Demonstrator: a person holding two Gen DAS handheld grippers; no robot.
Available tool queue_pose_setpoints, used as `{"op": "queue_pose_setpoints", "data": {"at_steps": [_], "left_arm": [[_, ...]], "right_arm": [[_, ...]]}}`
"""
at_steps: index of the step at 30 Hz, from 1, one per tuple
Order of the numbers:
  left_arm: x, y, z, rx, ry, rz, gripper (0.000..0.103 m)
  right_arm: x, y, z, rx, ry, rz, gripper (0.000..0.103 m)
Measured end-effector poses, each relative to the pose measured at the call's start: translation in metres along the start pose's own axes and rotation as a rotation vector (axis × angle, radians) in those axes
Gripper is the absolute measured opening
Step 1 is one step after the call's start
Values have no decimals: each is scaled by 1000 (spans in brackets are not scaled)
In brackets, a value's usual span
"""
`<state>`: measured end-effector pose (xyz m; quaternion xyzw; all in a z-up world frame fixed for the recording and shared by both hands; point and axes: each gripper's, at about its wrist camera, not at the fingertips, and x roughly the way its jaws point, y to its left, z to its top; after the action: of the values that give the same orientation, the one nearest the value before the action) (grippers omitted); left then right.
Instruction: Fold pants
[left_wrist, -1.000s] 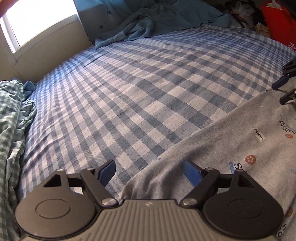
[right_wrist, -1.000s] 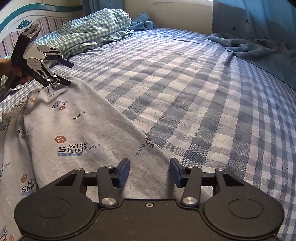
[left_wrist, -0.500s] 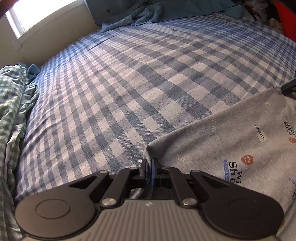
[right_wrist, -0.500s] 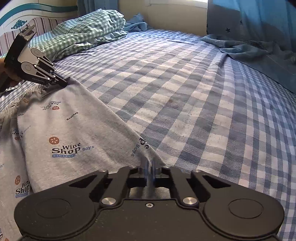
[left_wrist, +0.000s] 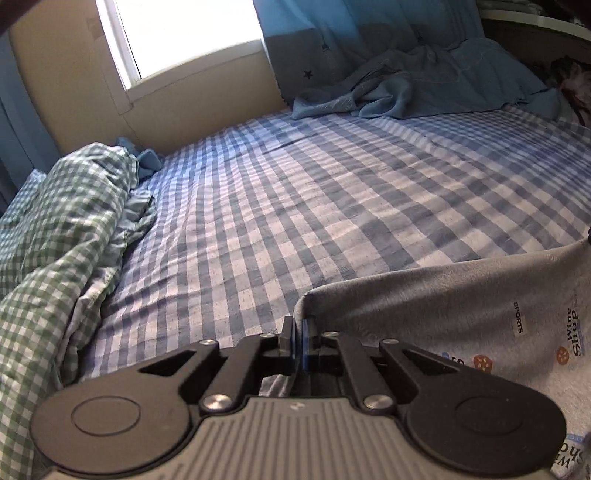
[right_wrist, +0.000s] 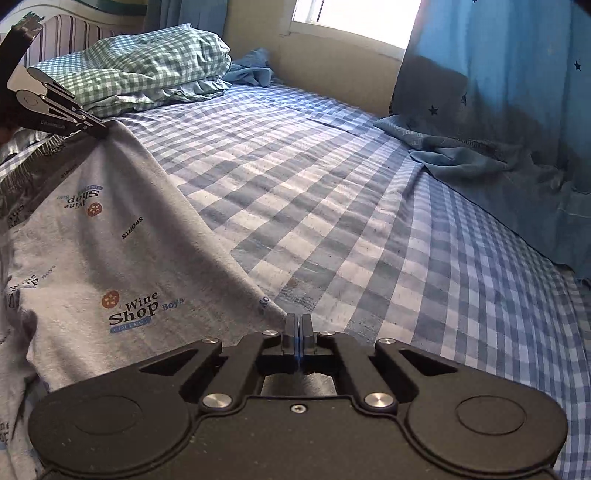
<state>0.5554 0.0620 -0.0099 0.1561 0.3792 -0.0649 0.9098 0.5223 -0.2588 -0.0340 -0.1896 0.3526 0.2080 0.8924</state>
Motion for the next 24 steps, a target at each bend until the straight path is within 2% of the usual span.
{"op": "queue_pose_setpoints", "data": {"at_steps": [5, 8, 9, 10, 12, 13, 17, 18, 22, 23, 24], "left_arm": [[39, 3, -15, -56, 83, -19, 2], [39, 11, -22, -75, 79, -65, 5], [37, 15, -22, -89, 74, -80, 13], [35, 20, -22, -101, 63, -98, 16], [29, 30, -22, -116, 42, -115, 30], [26, 34, -22, -115, 31, -122, 33], [19, 44, -22, -61, 22, -144, 54], [18, 45, -23, -46, 25, -149, 56], [25, 46, -29, -27, 72, -150, 56], [28, 44, -31, -23, 84, -145, 53], [30, 42, -33, -21, 90, -145, 36]], "right_arm": [[32, 0, -5, 33, 53, -6, 0], [30, -2, -9, 42, 43, 11, 1], [26, -4, -10, 57, 34, 21, 7], [23, -8, -10, 69, 26, 32, 12], [15, -16, -10, 96, 11, 59, 38], [13, -20, -10, 109, 4, 70, 42], [12, -34, -13, 180, -12, 140, 62], [14, -36, -14, 199, -8, 162, 66], [26, -38, -21, 240, 31, 186, 67], [29, -37, -22, 246, 41, 185, 65], [31, -35, -24, 245, 40, 173, 59]]}}
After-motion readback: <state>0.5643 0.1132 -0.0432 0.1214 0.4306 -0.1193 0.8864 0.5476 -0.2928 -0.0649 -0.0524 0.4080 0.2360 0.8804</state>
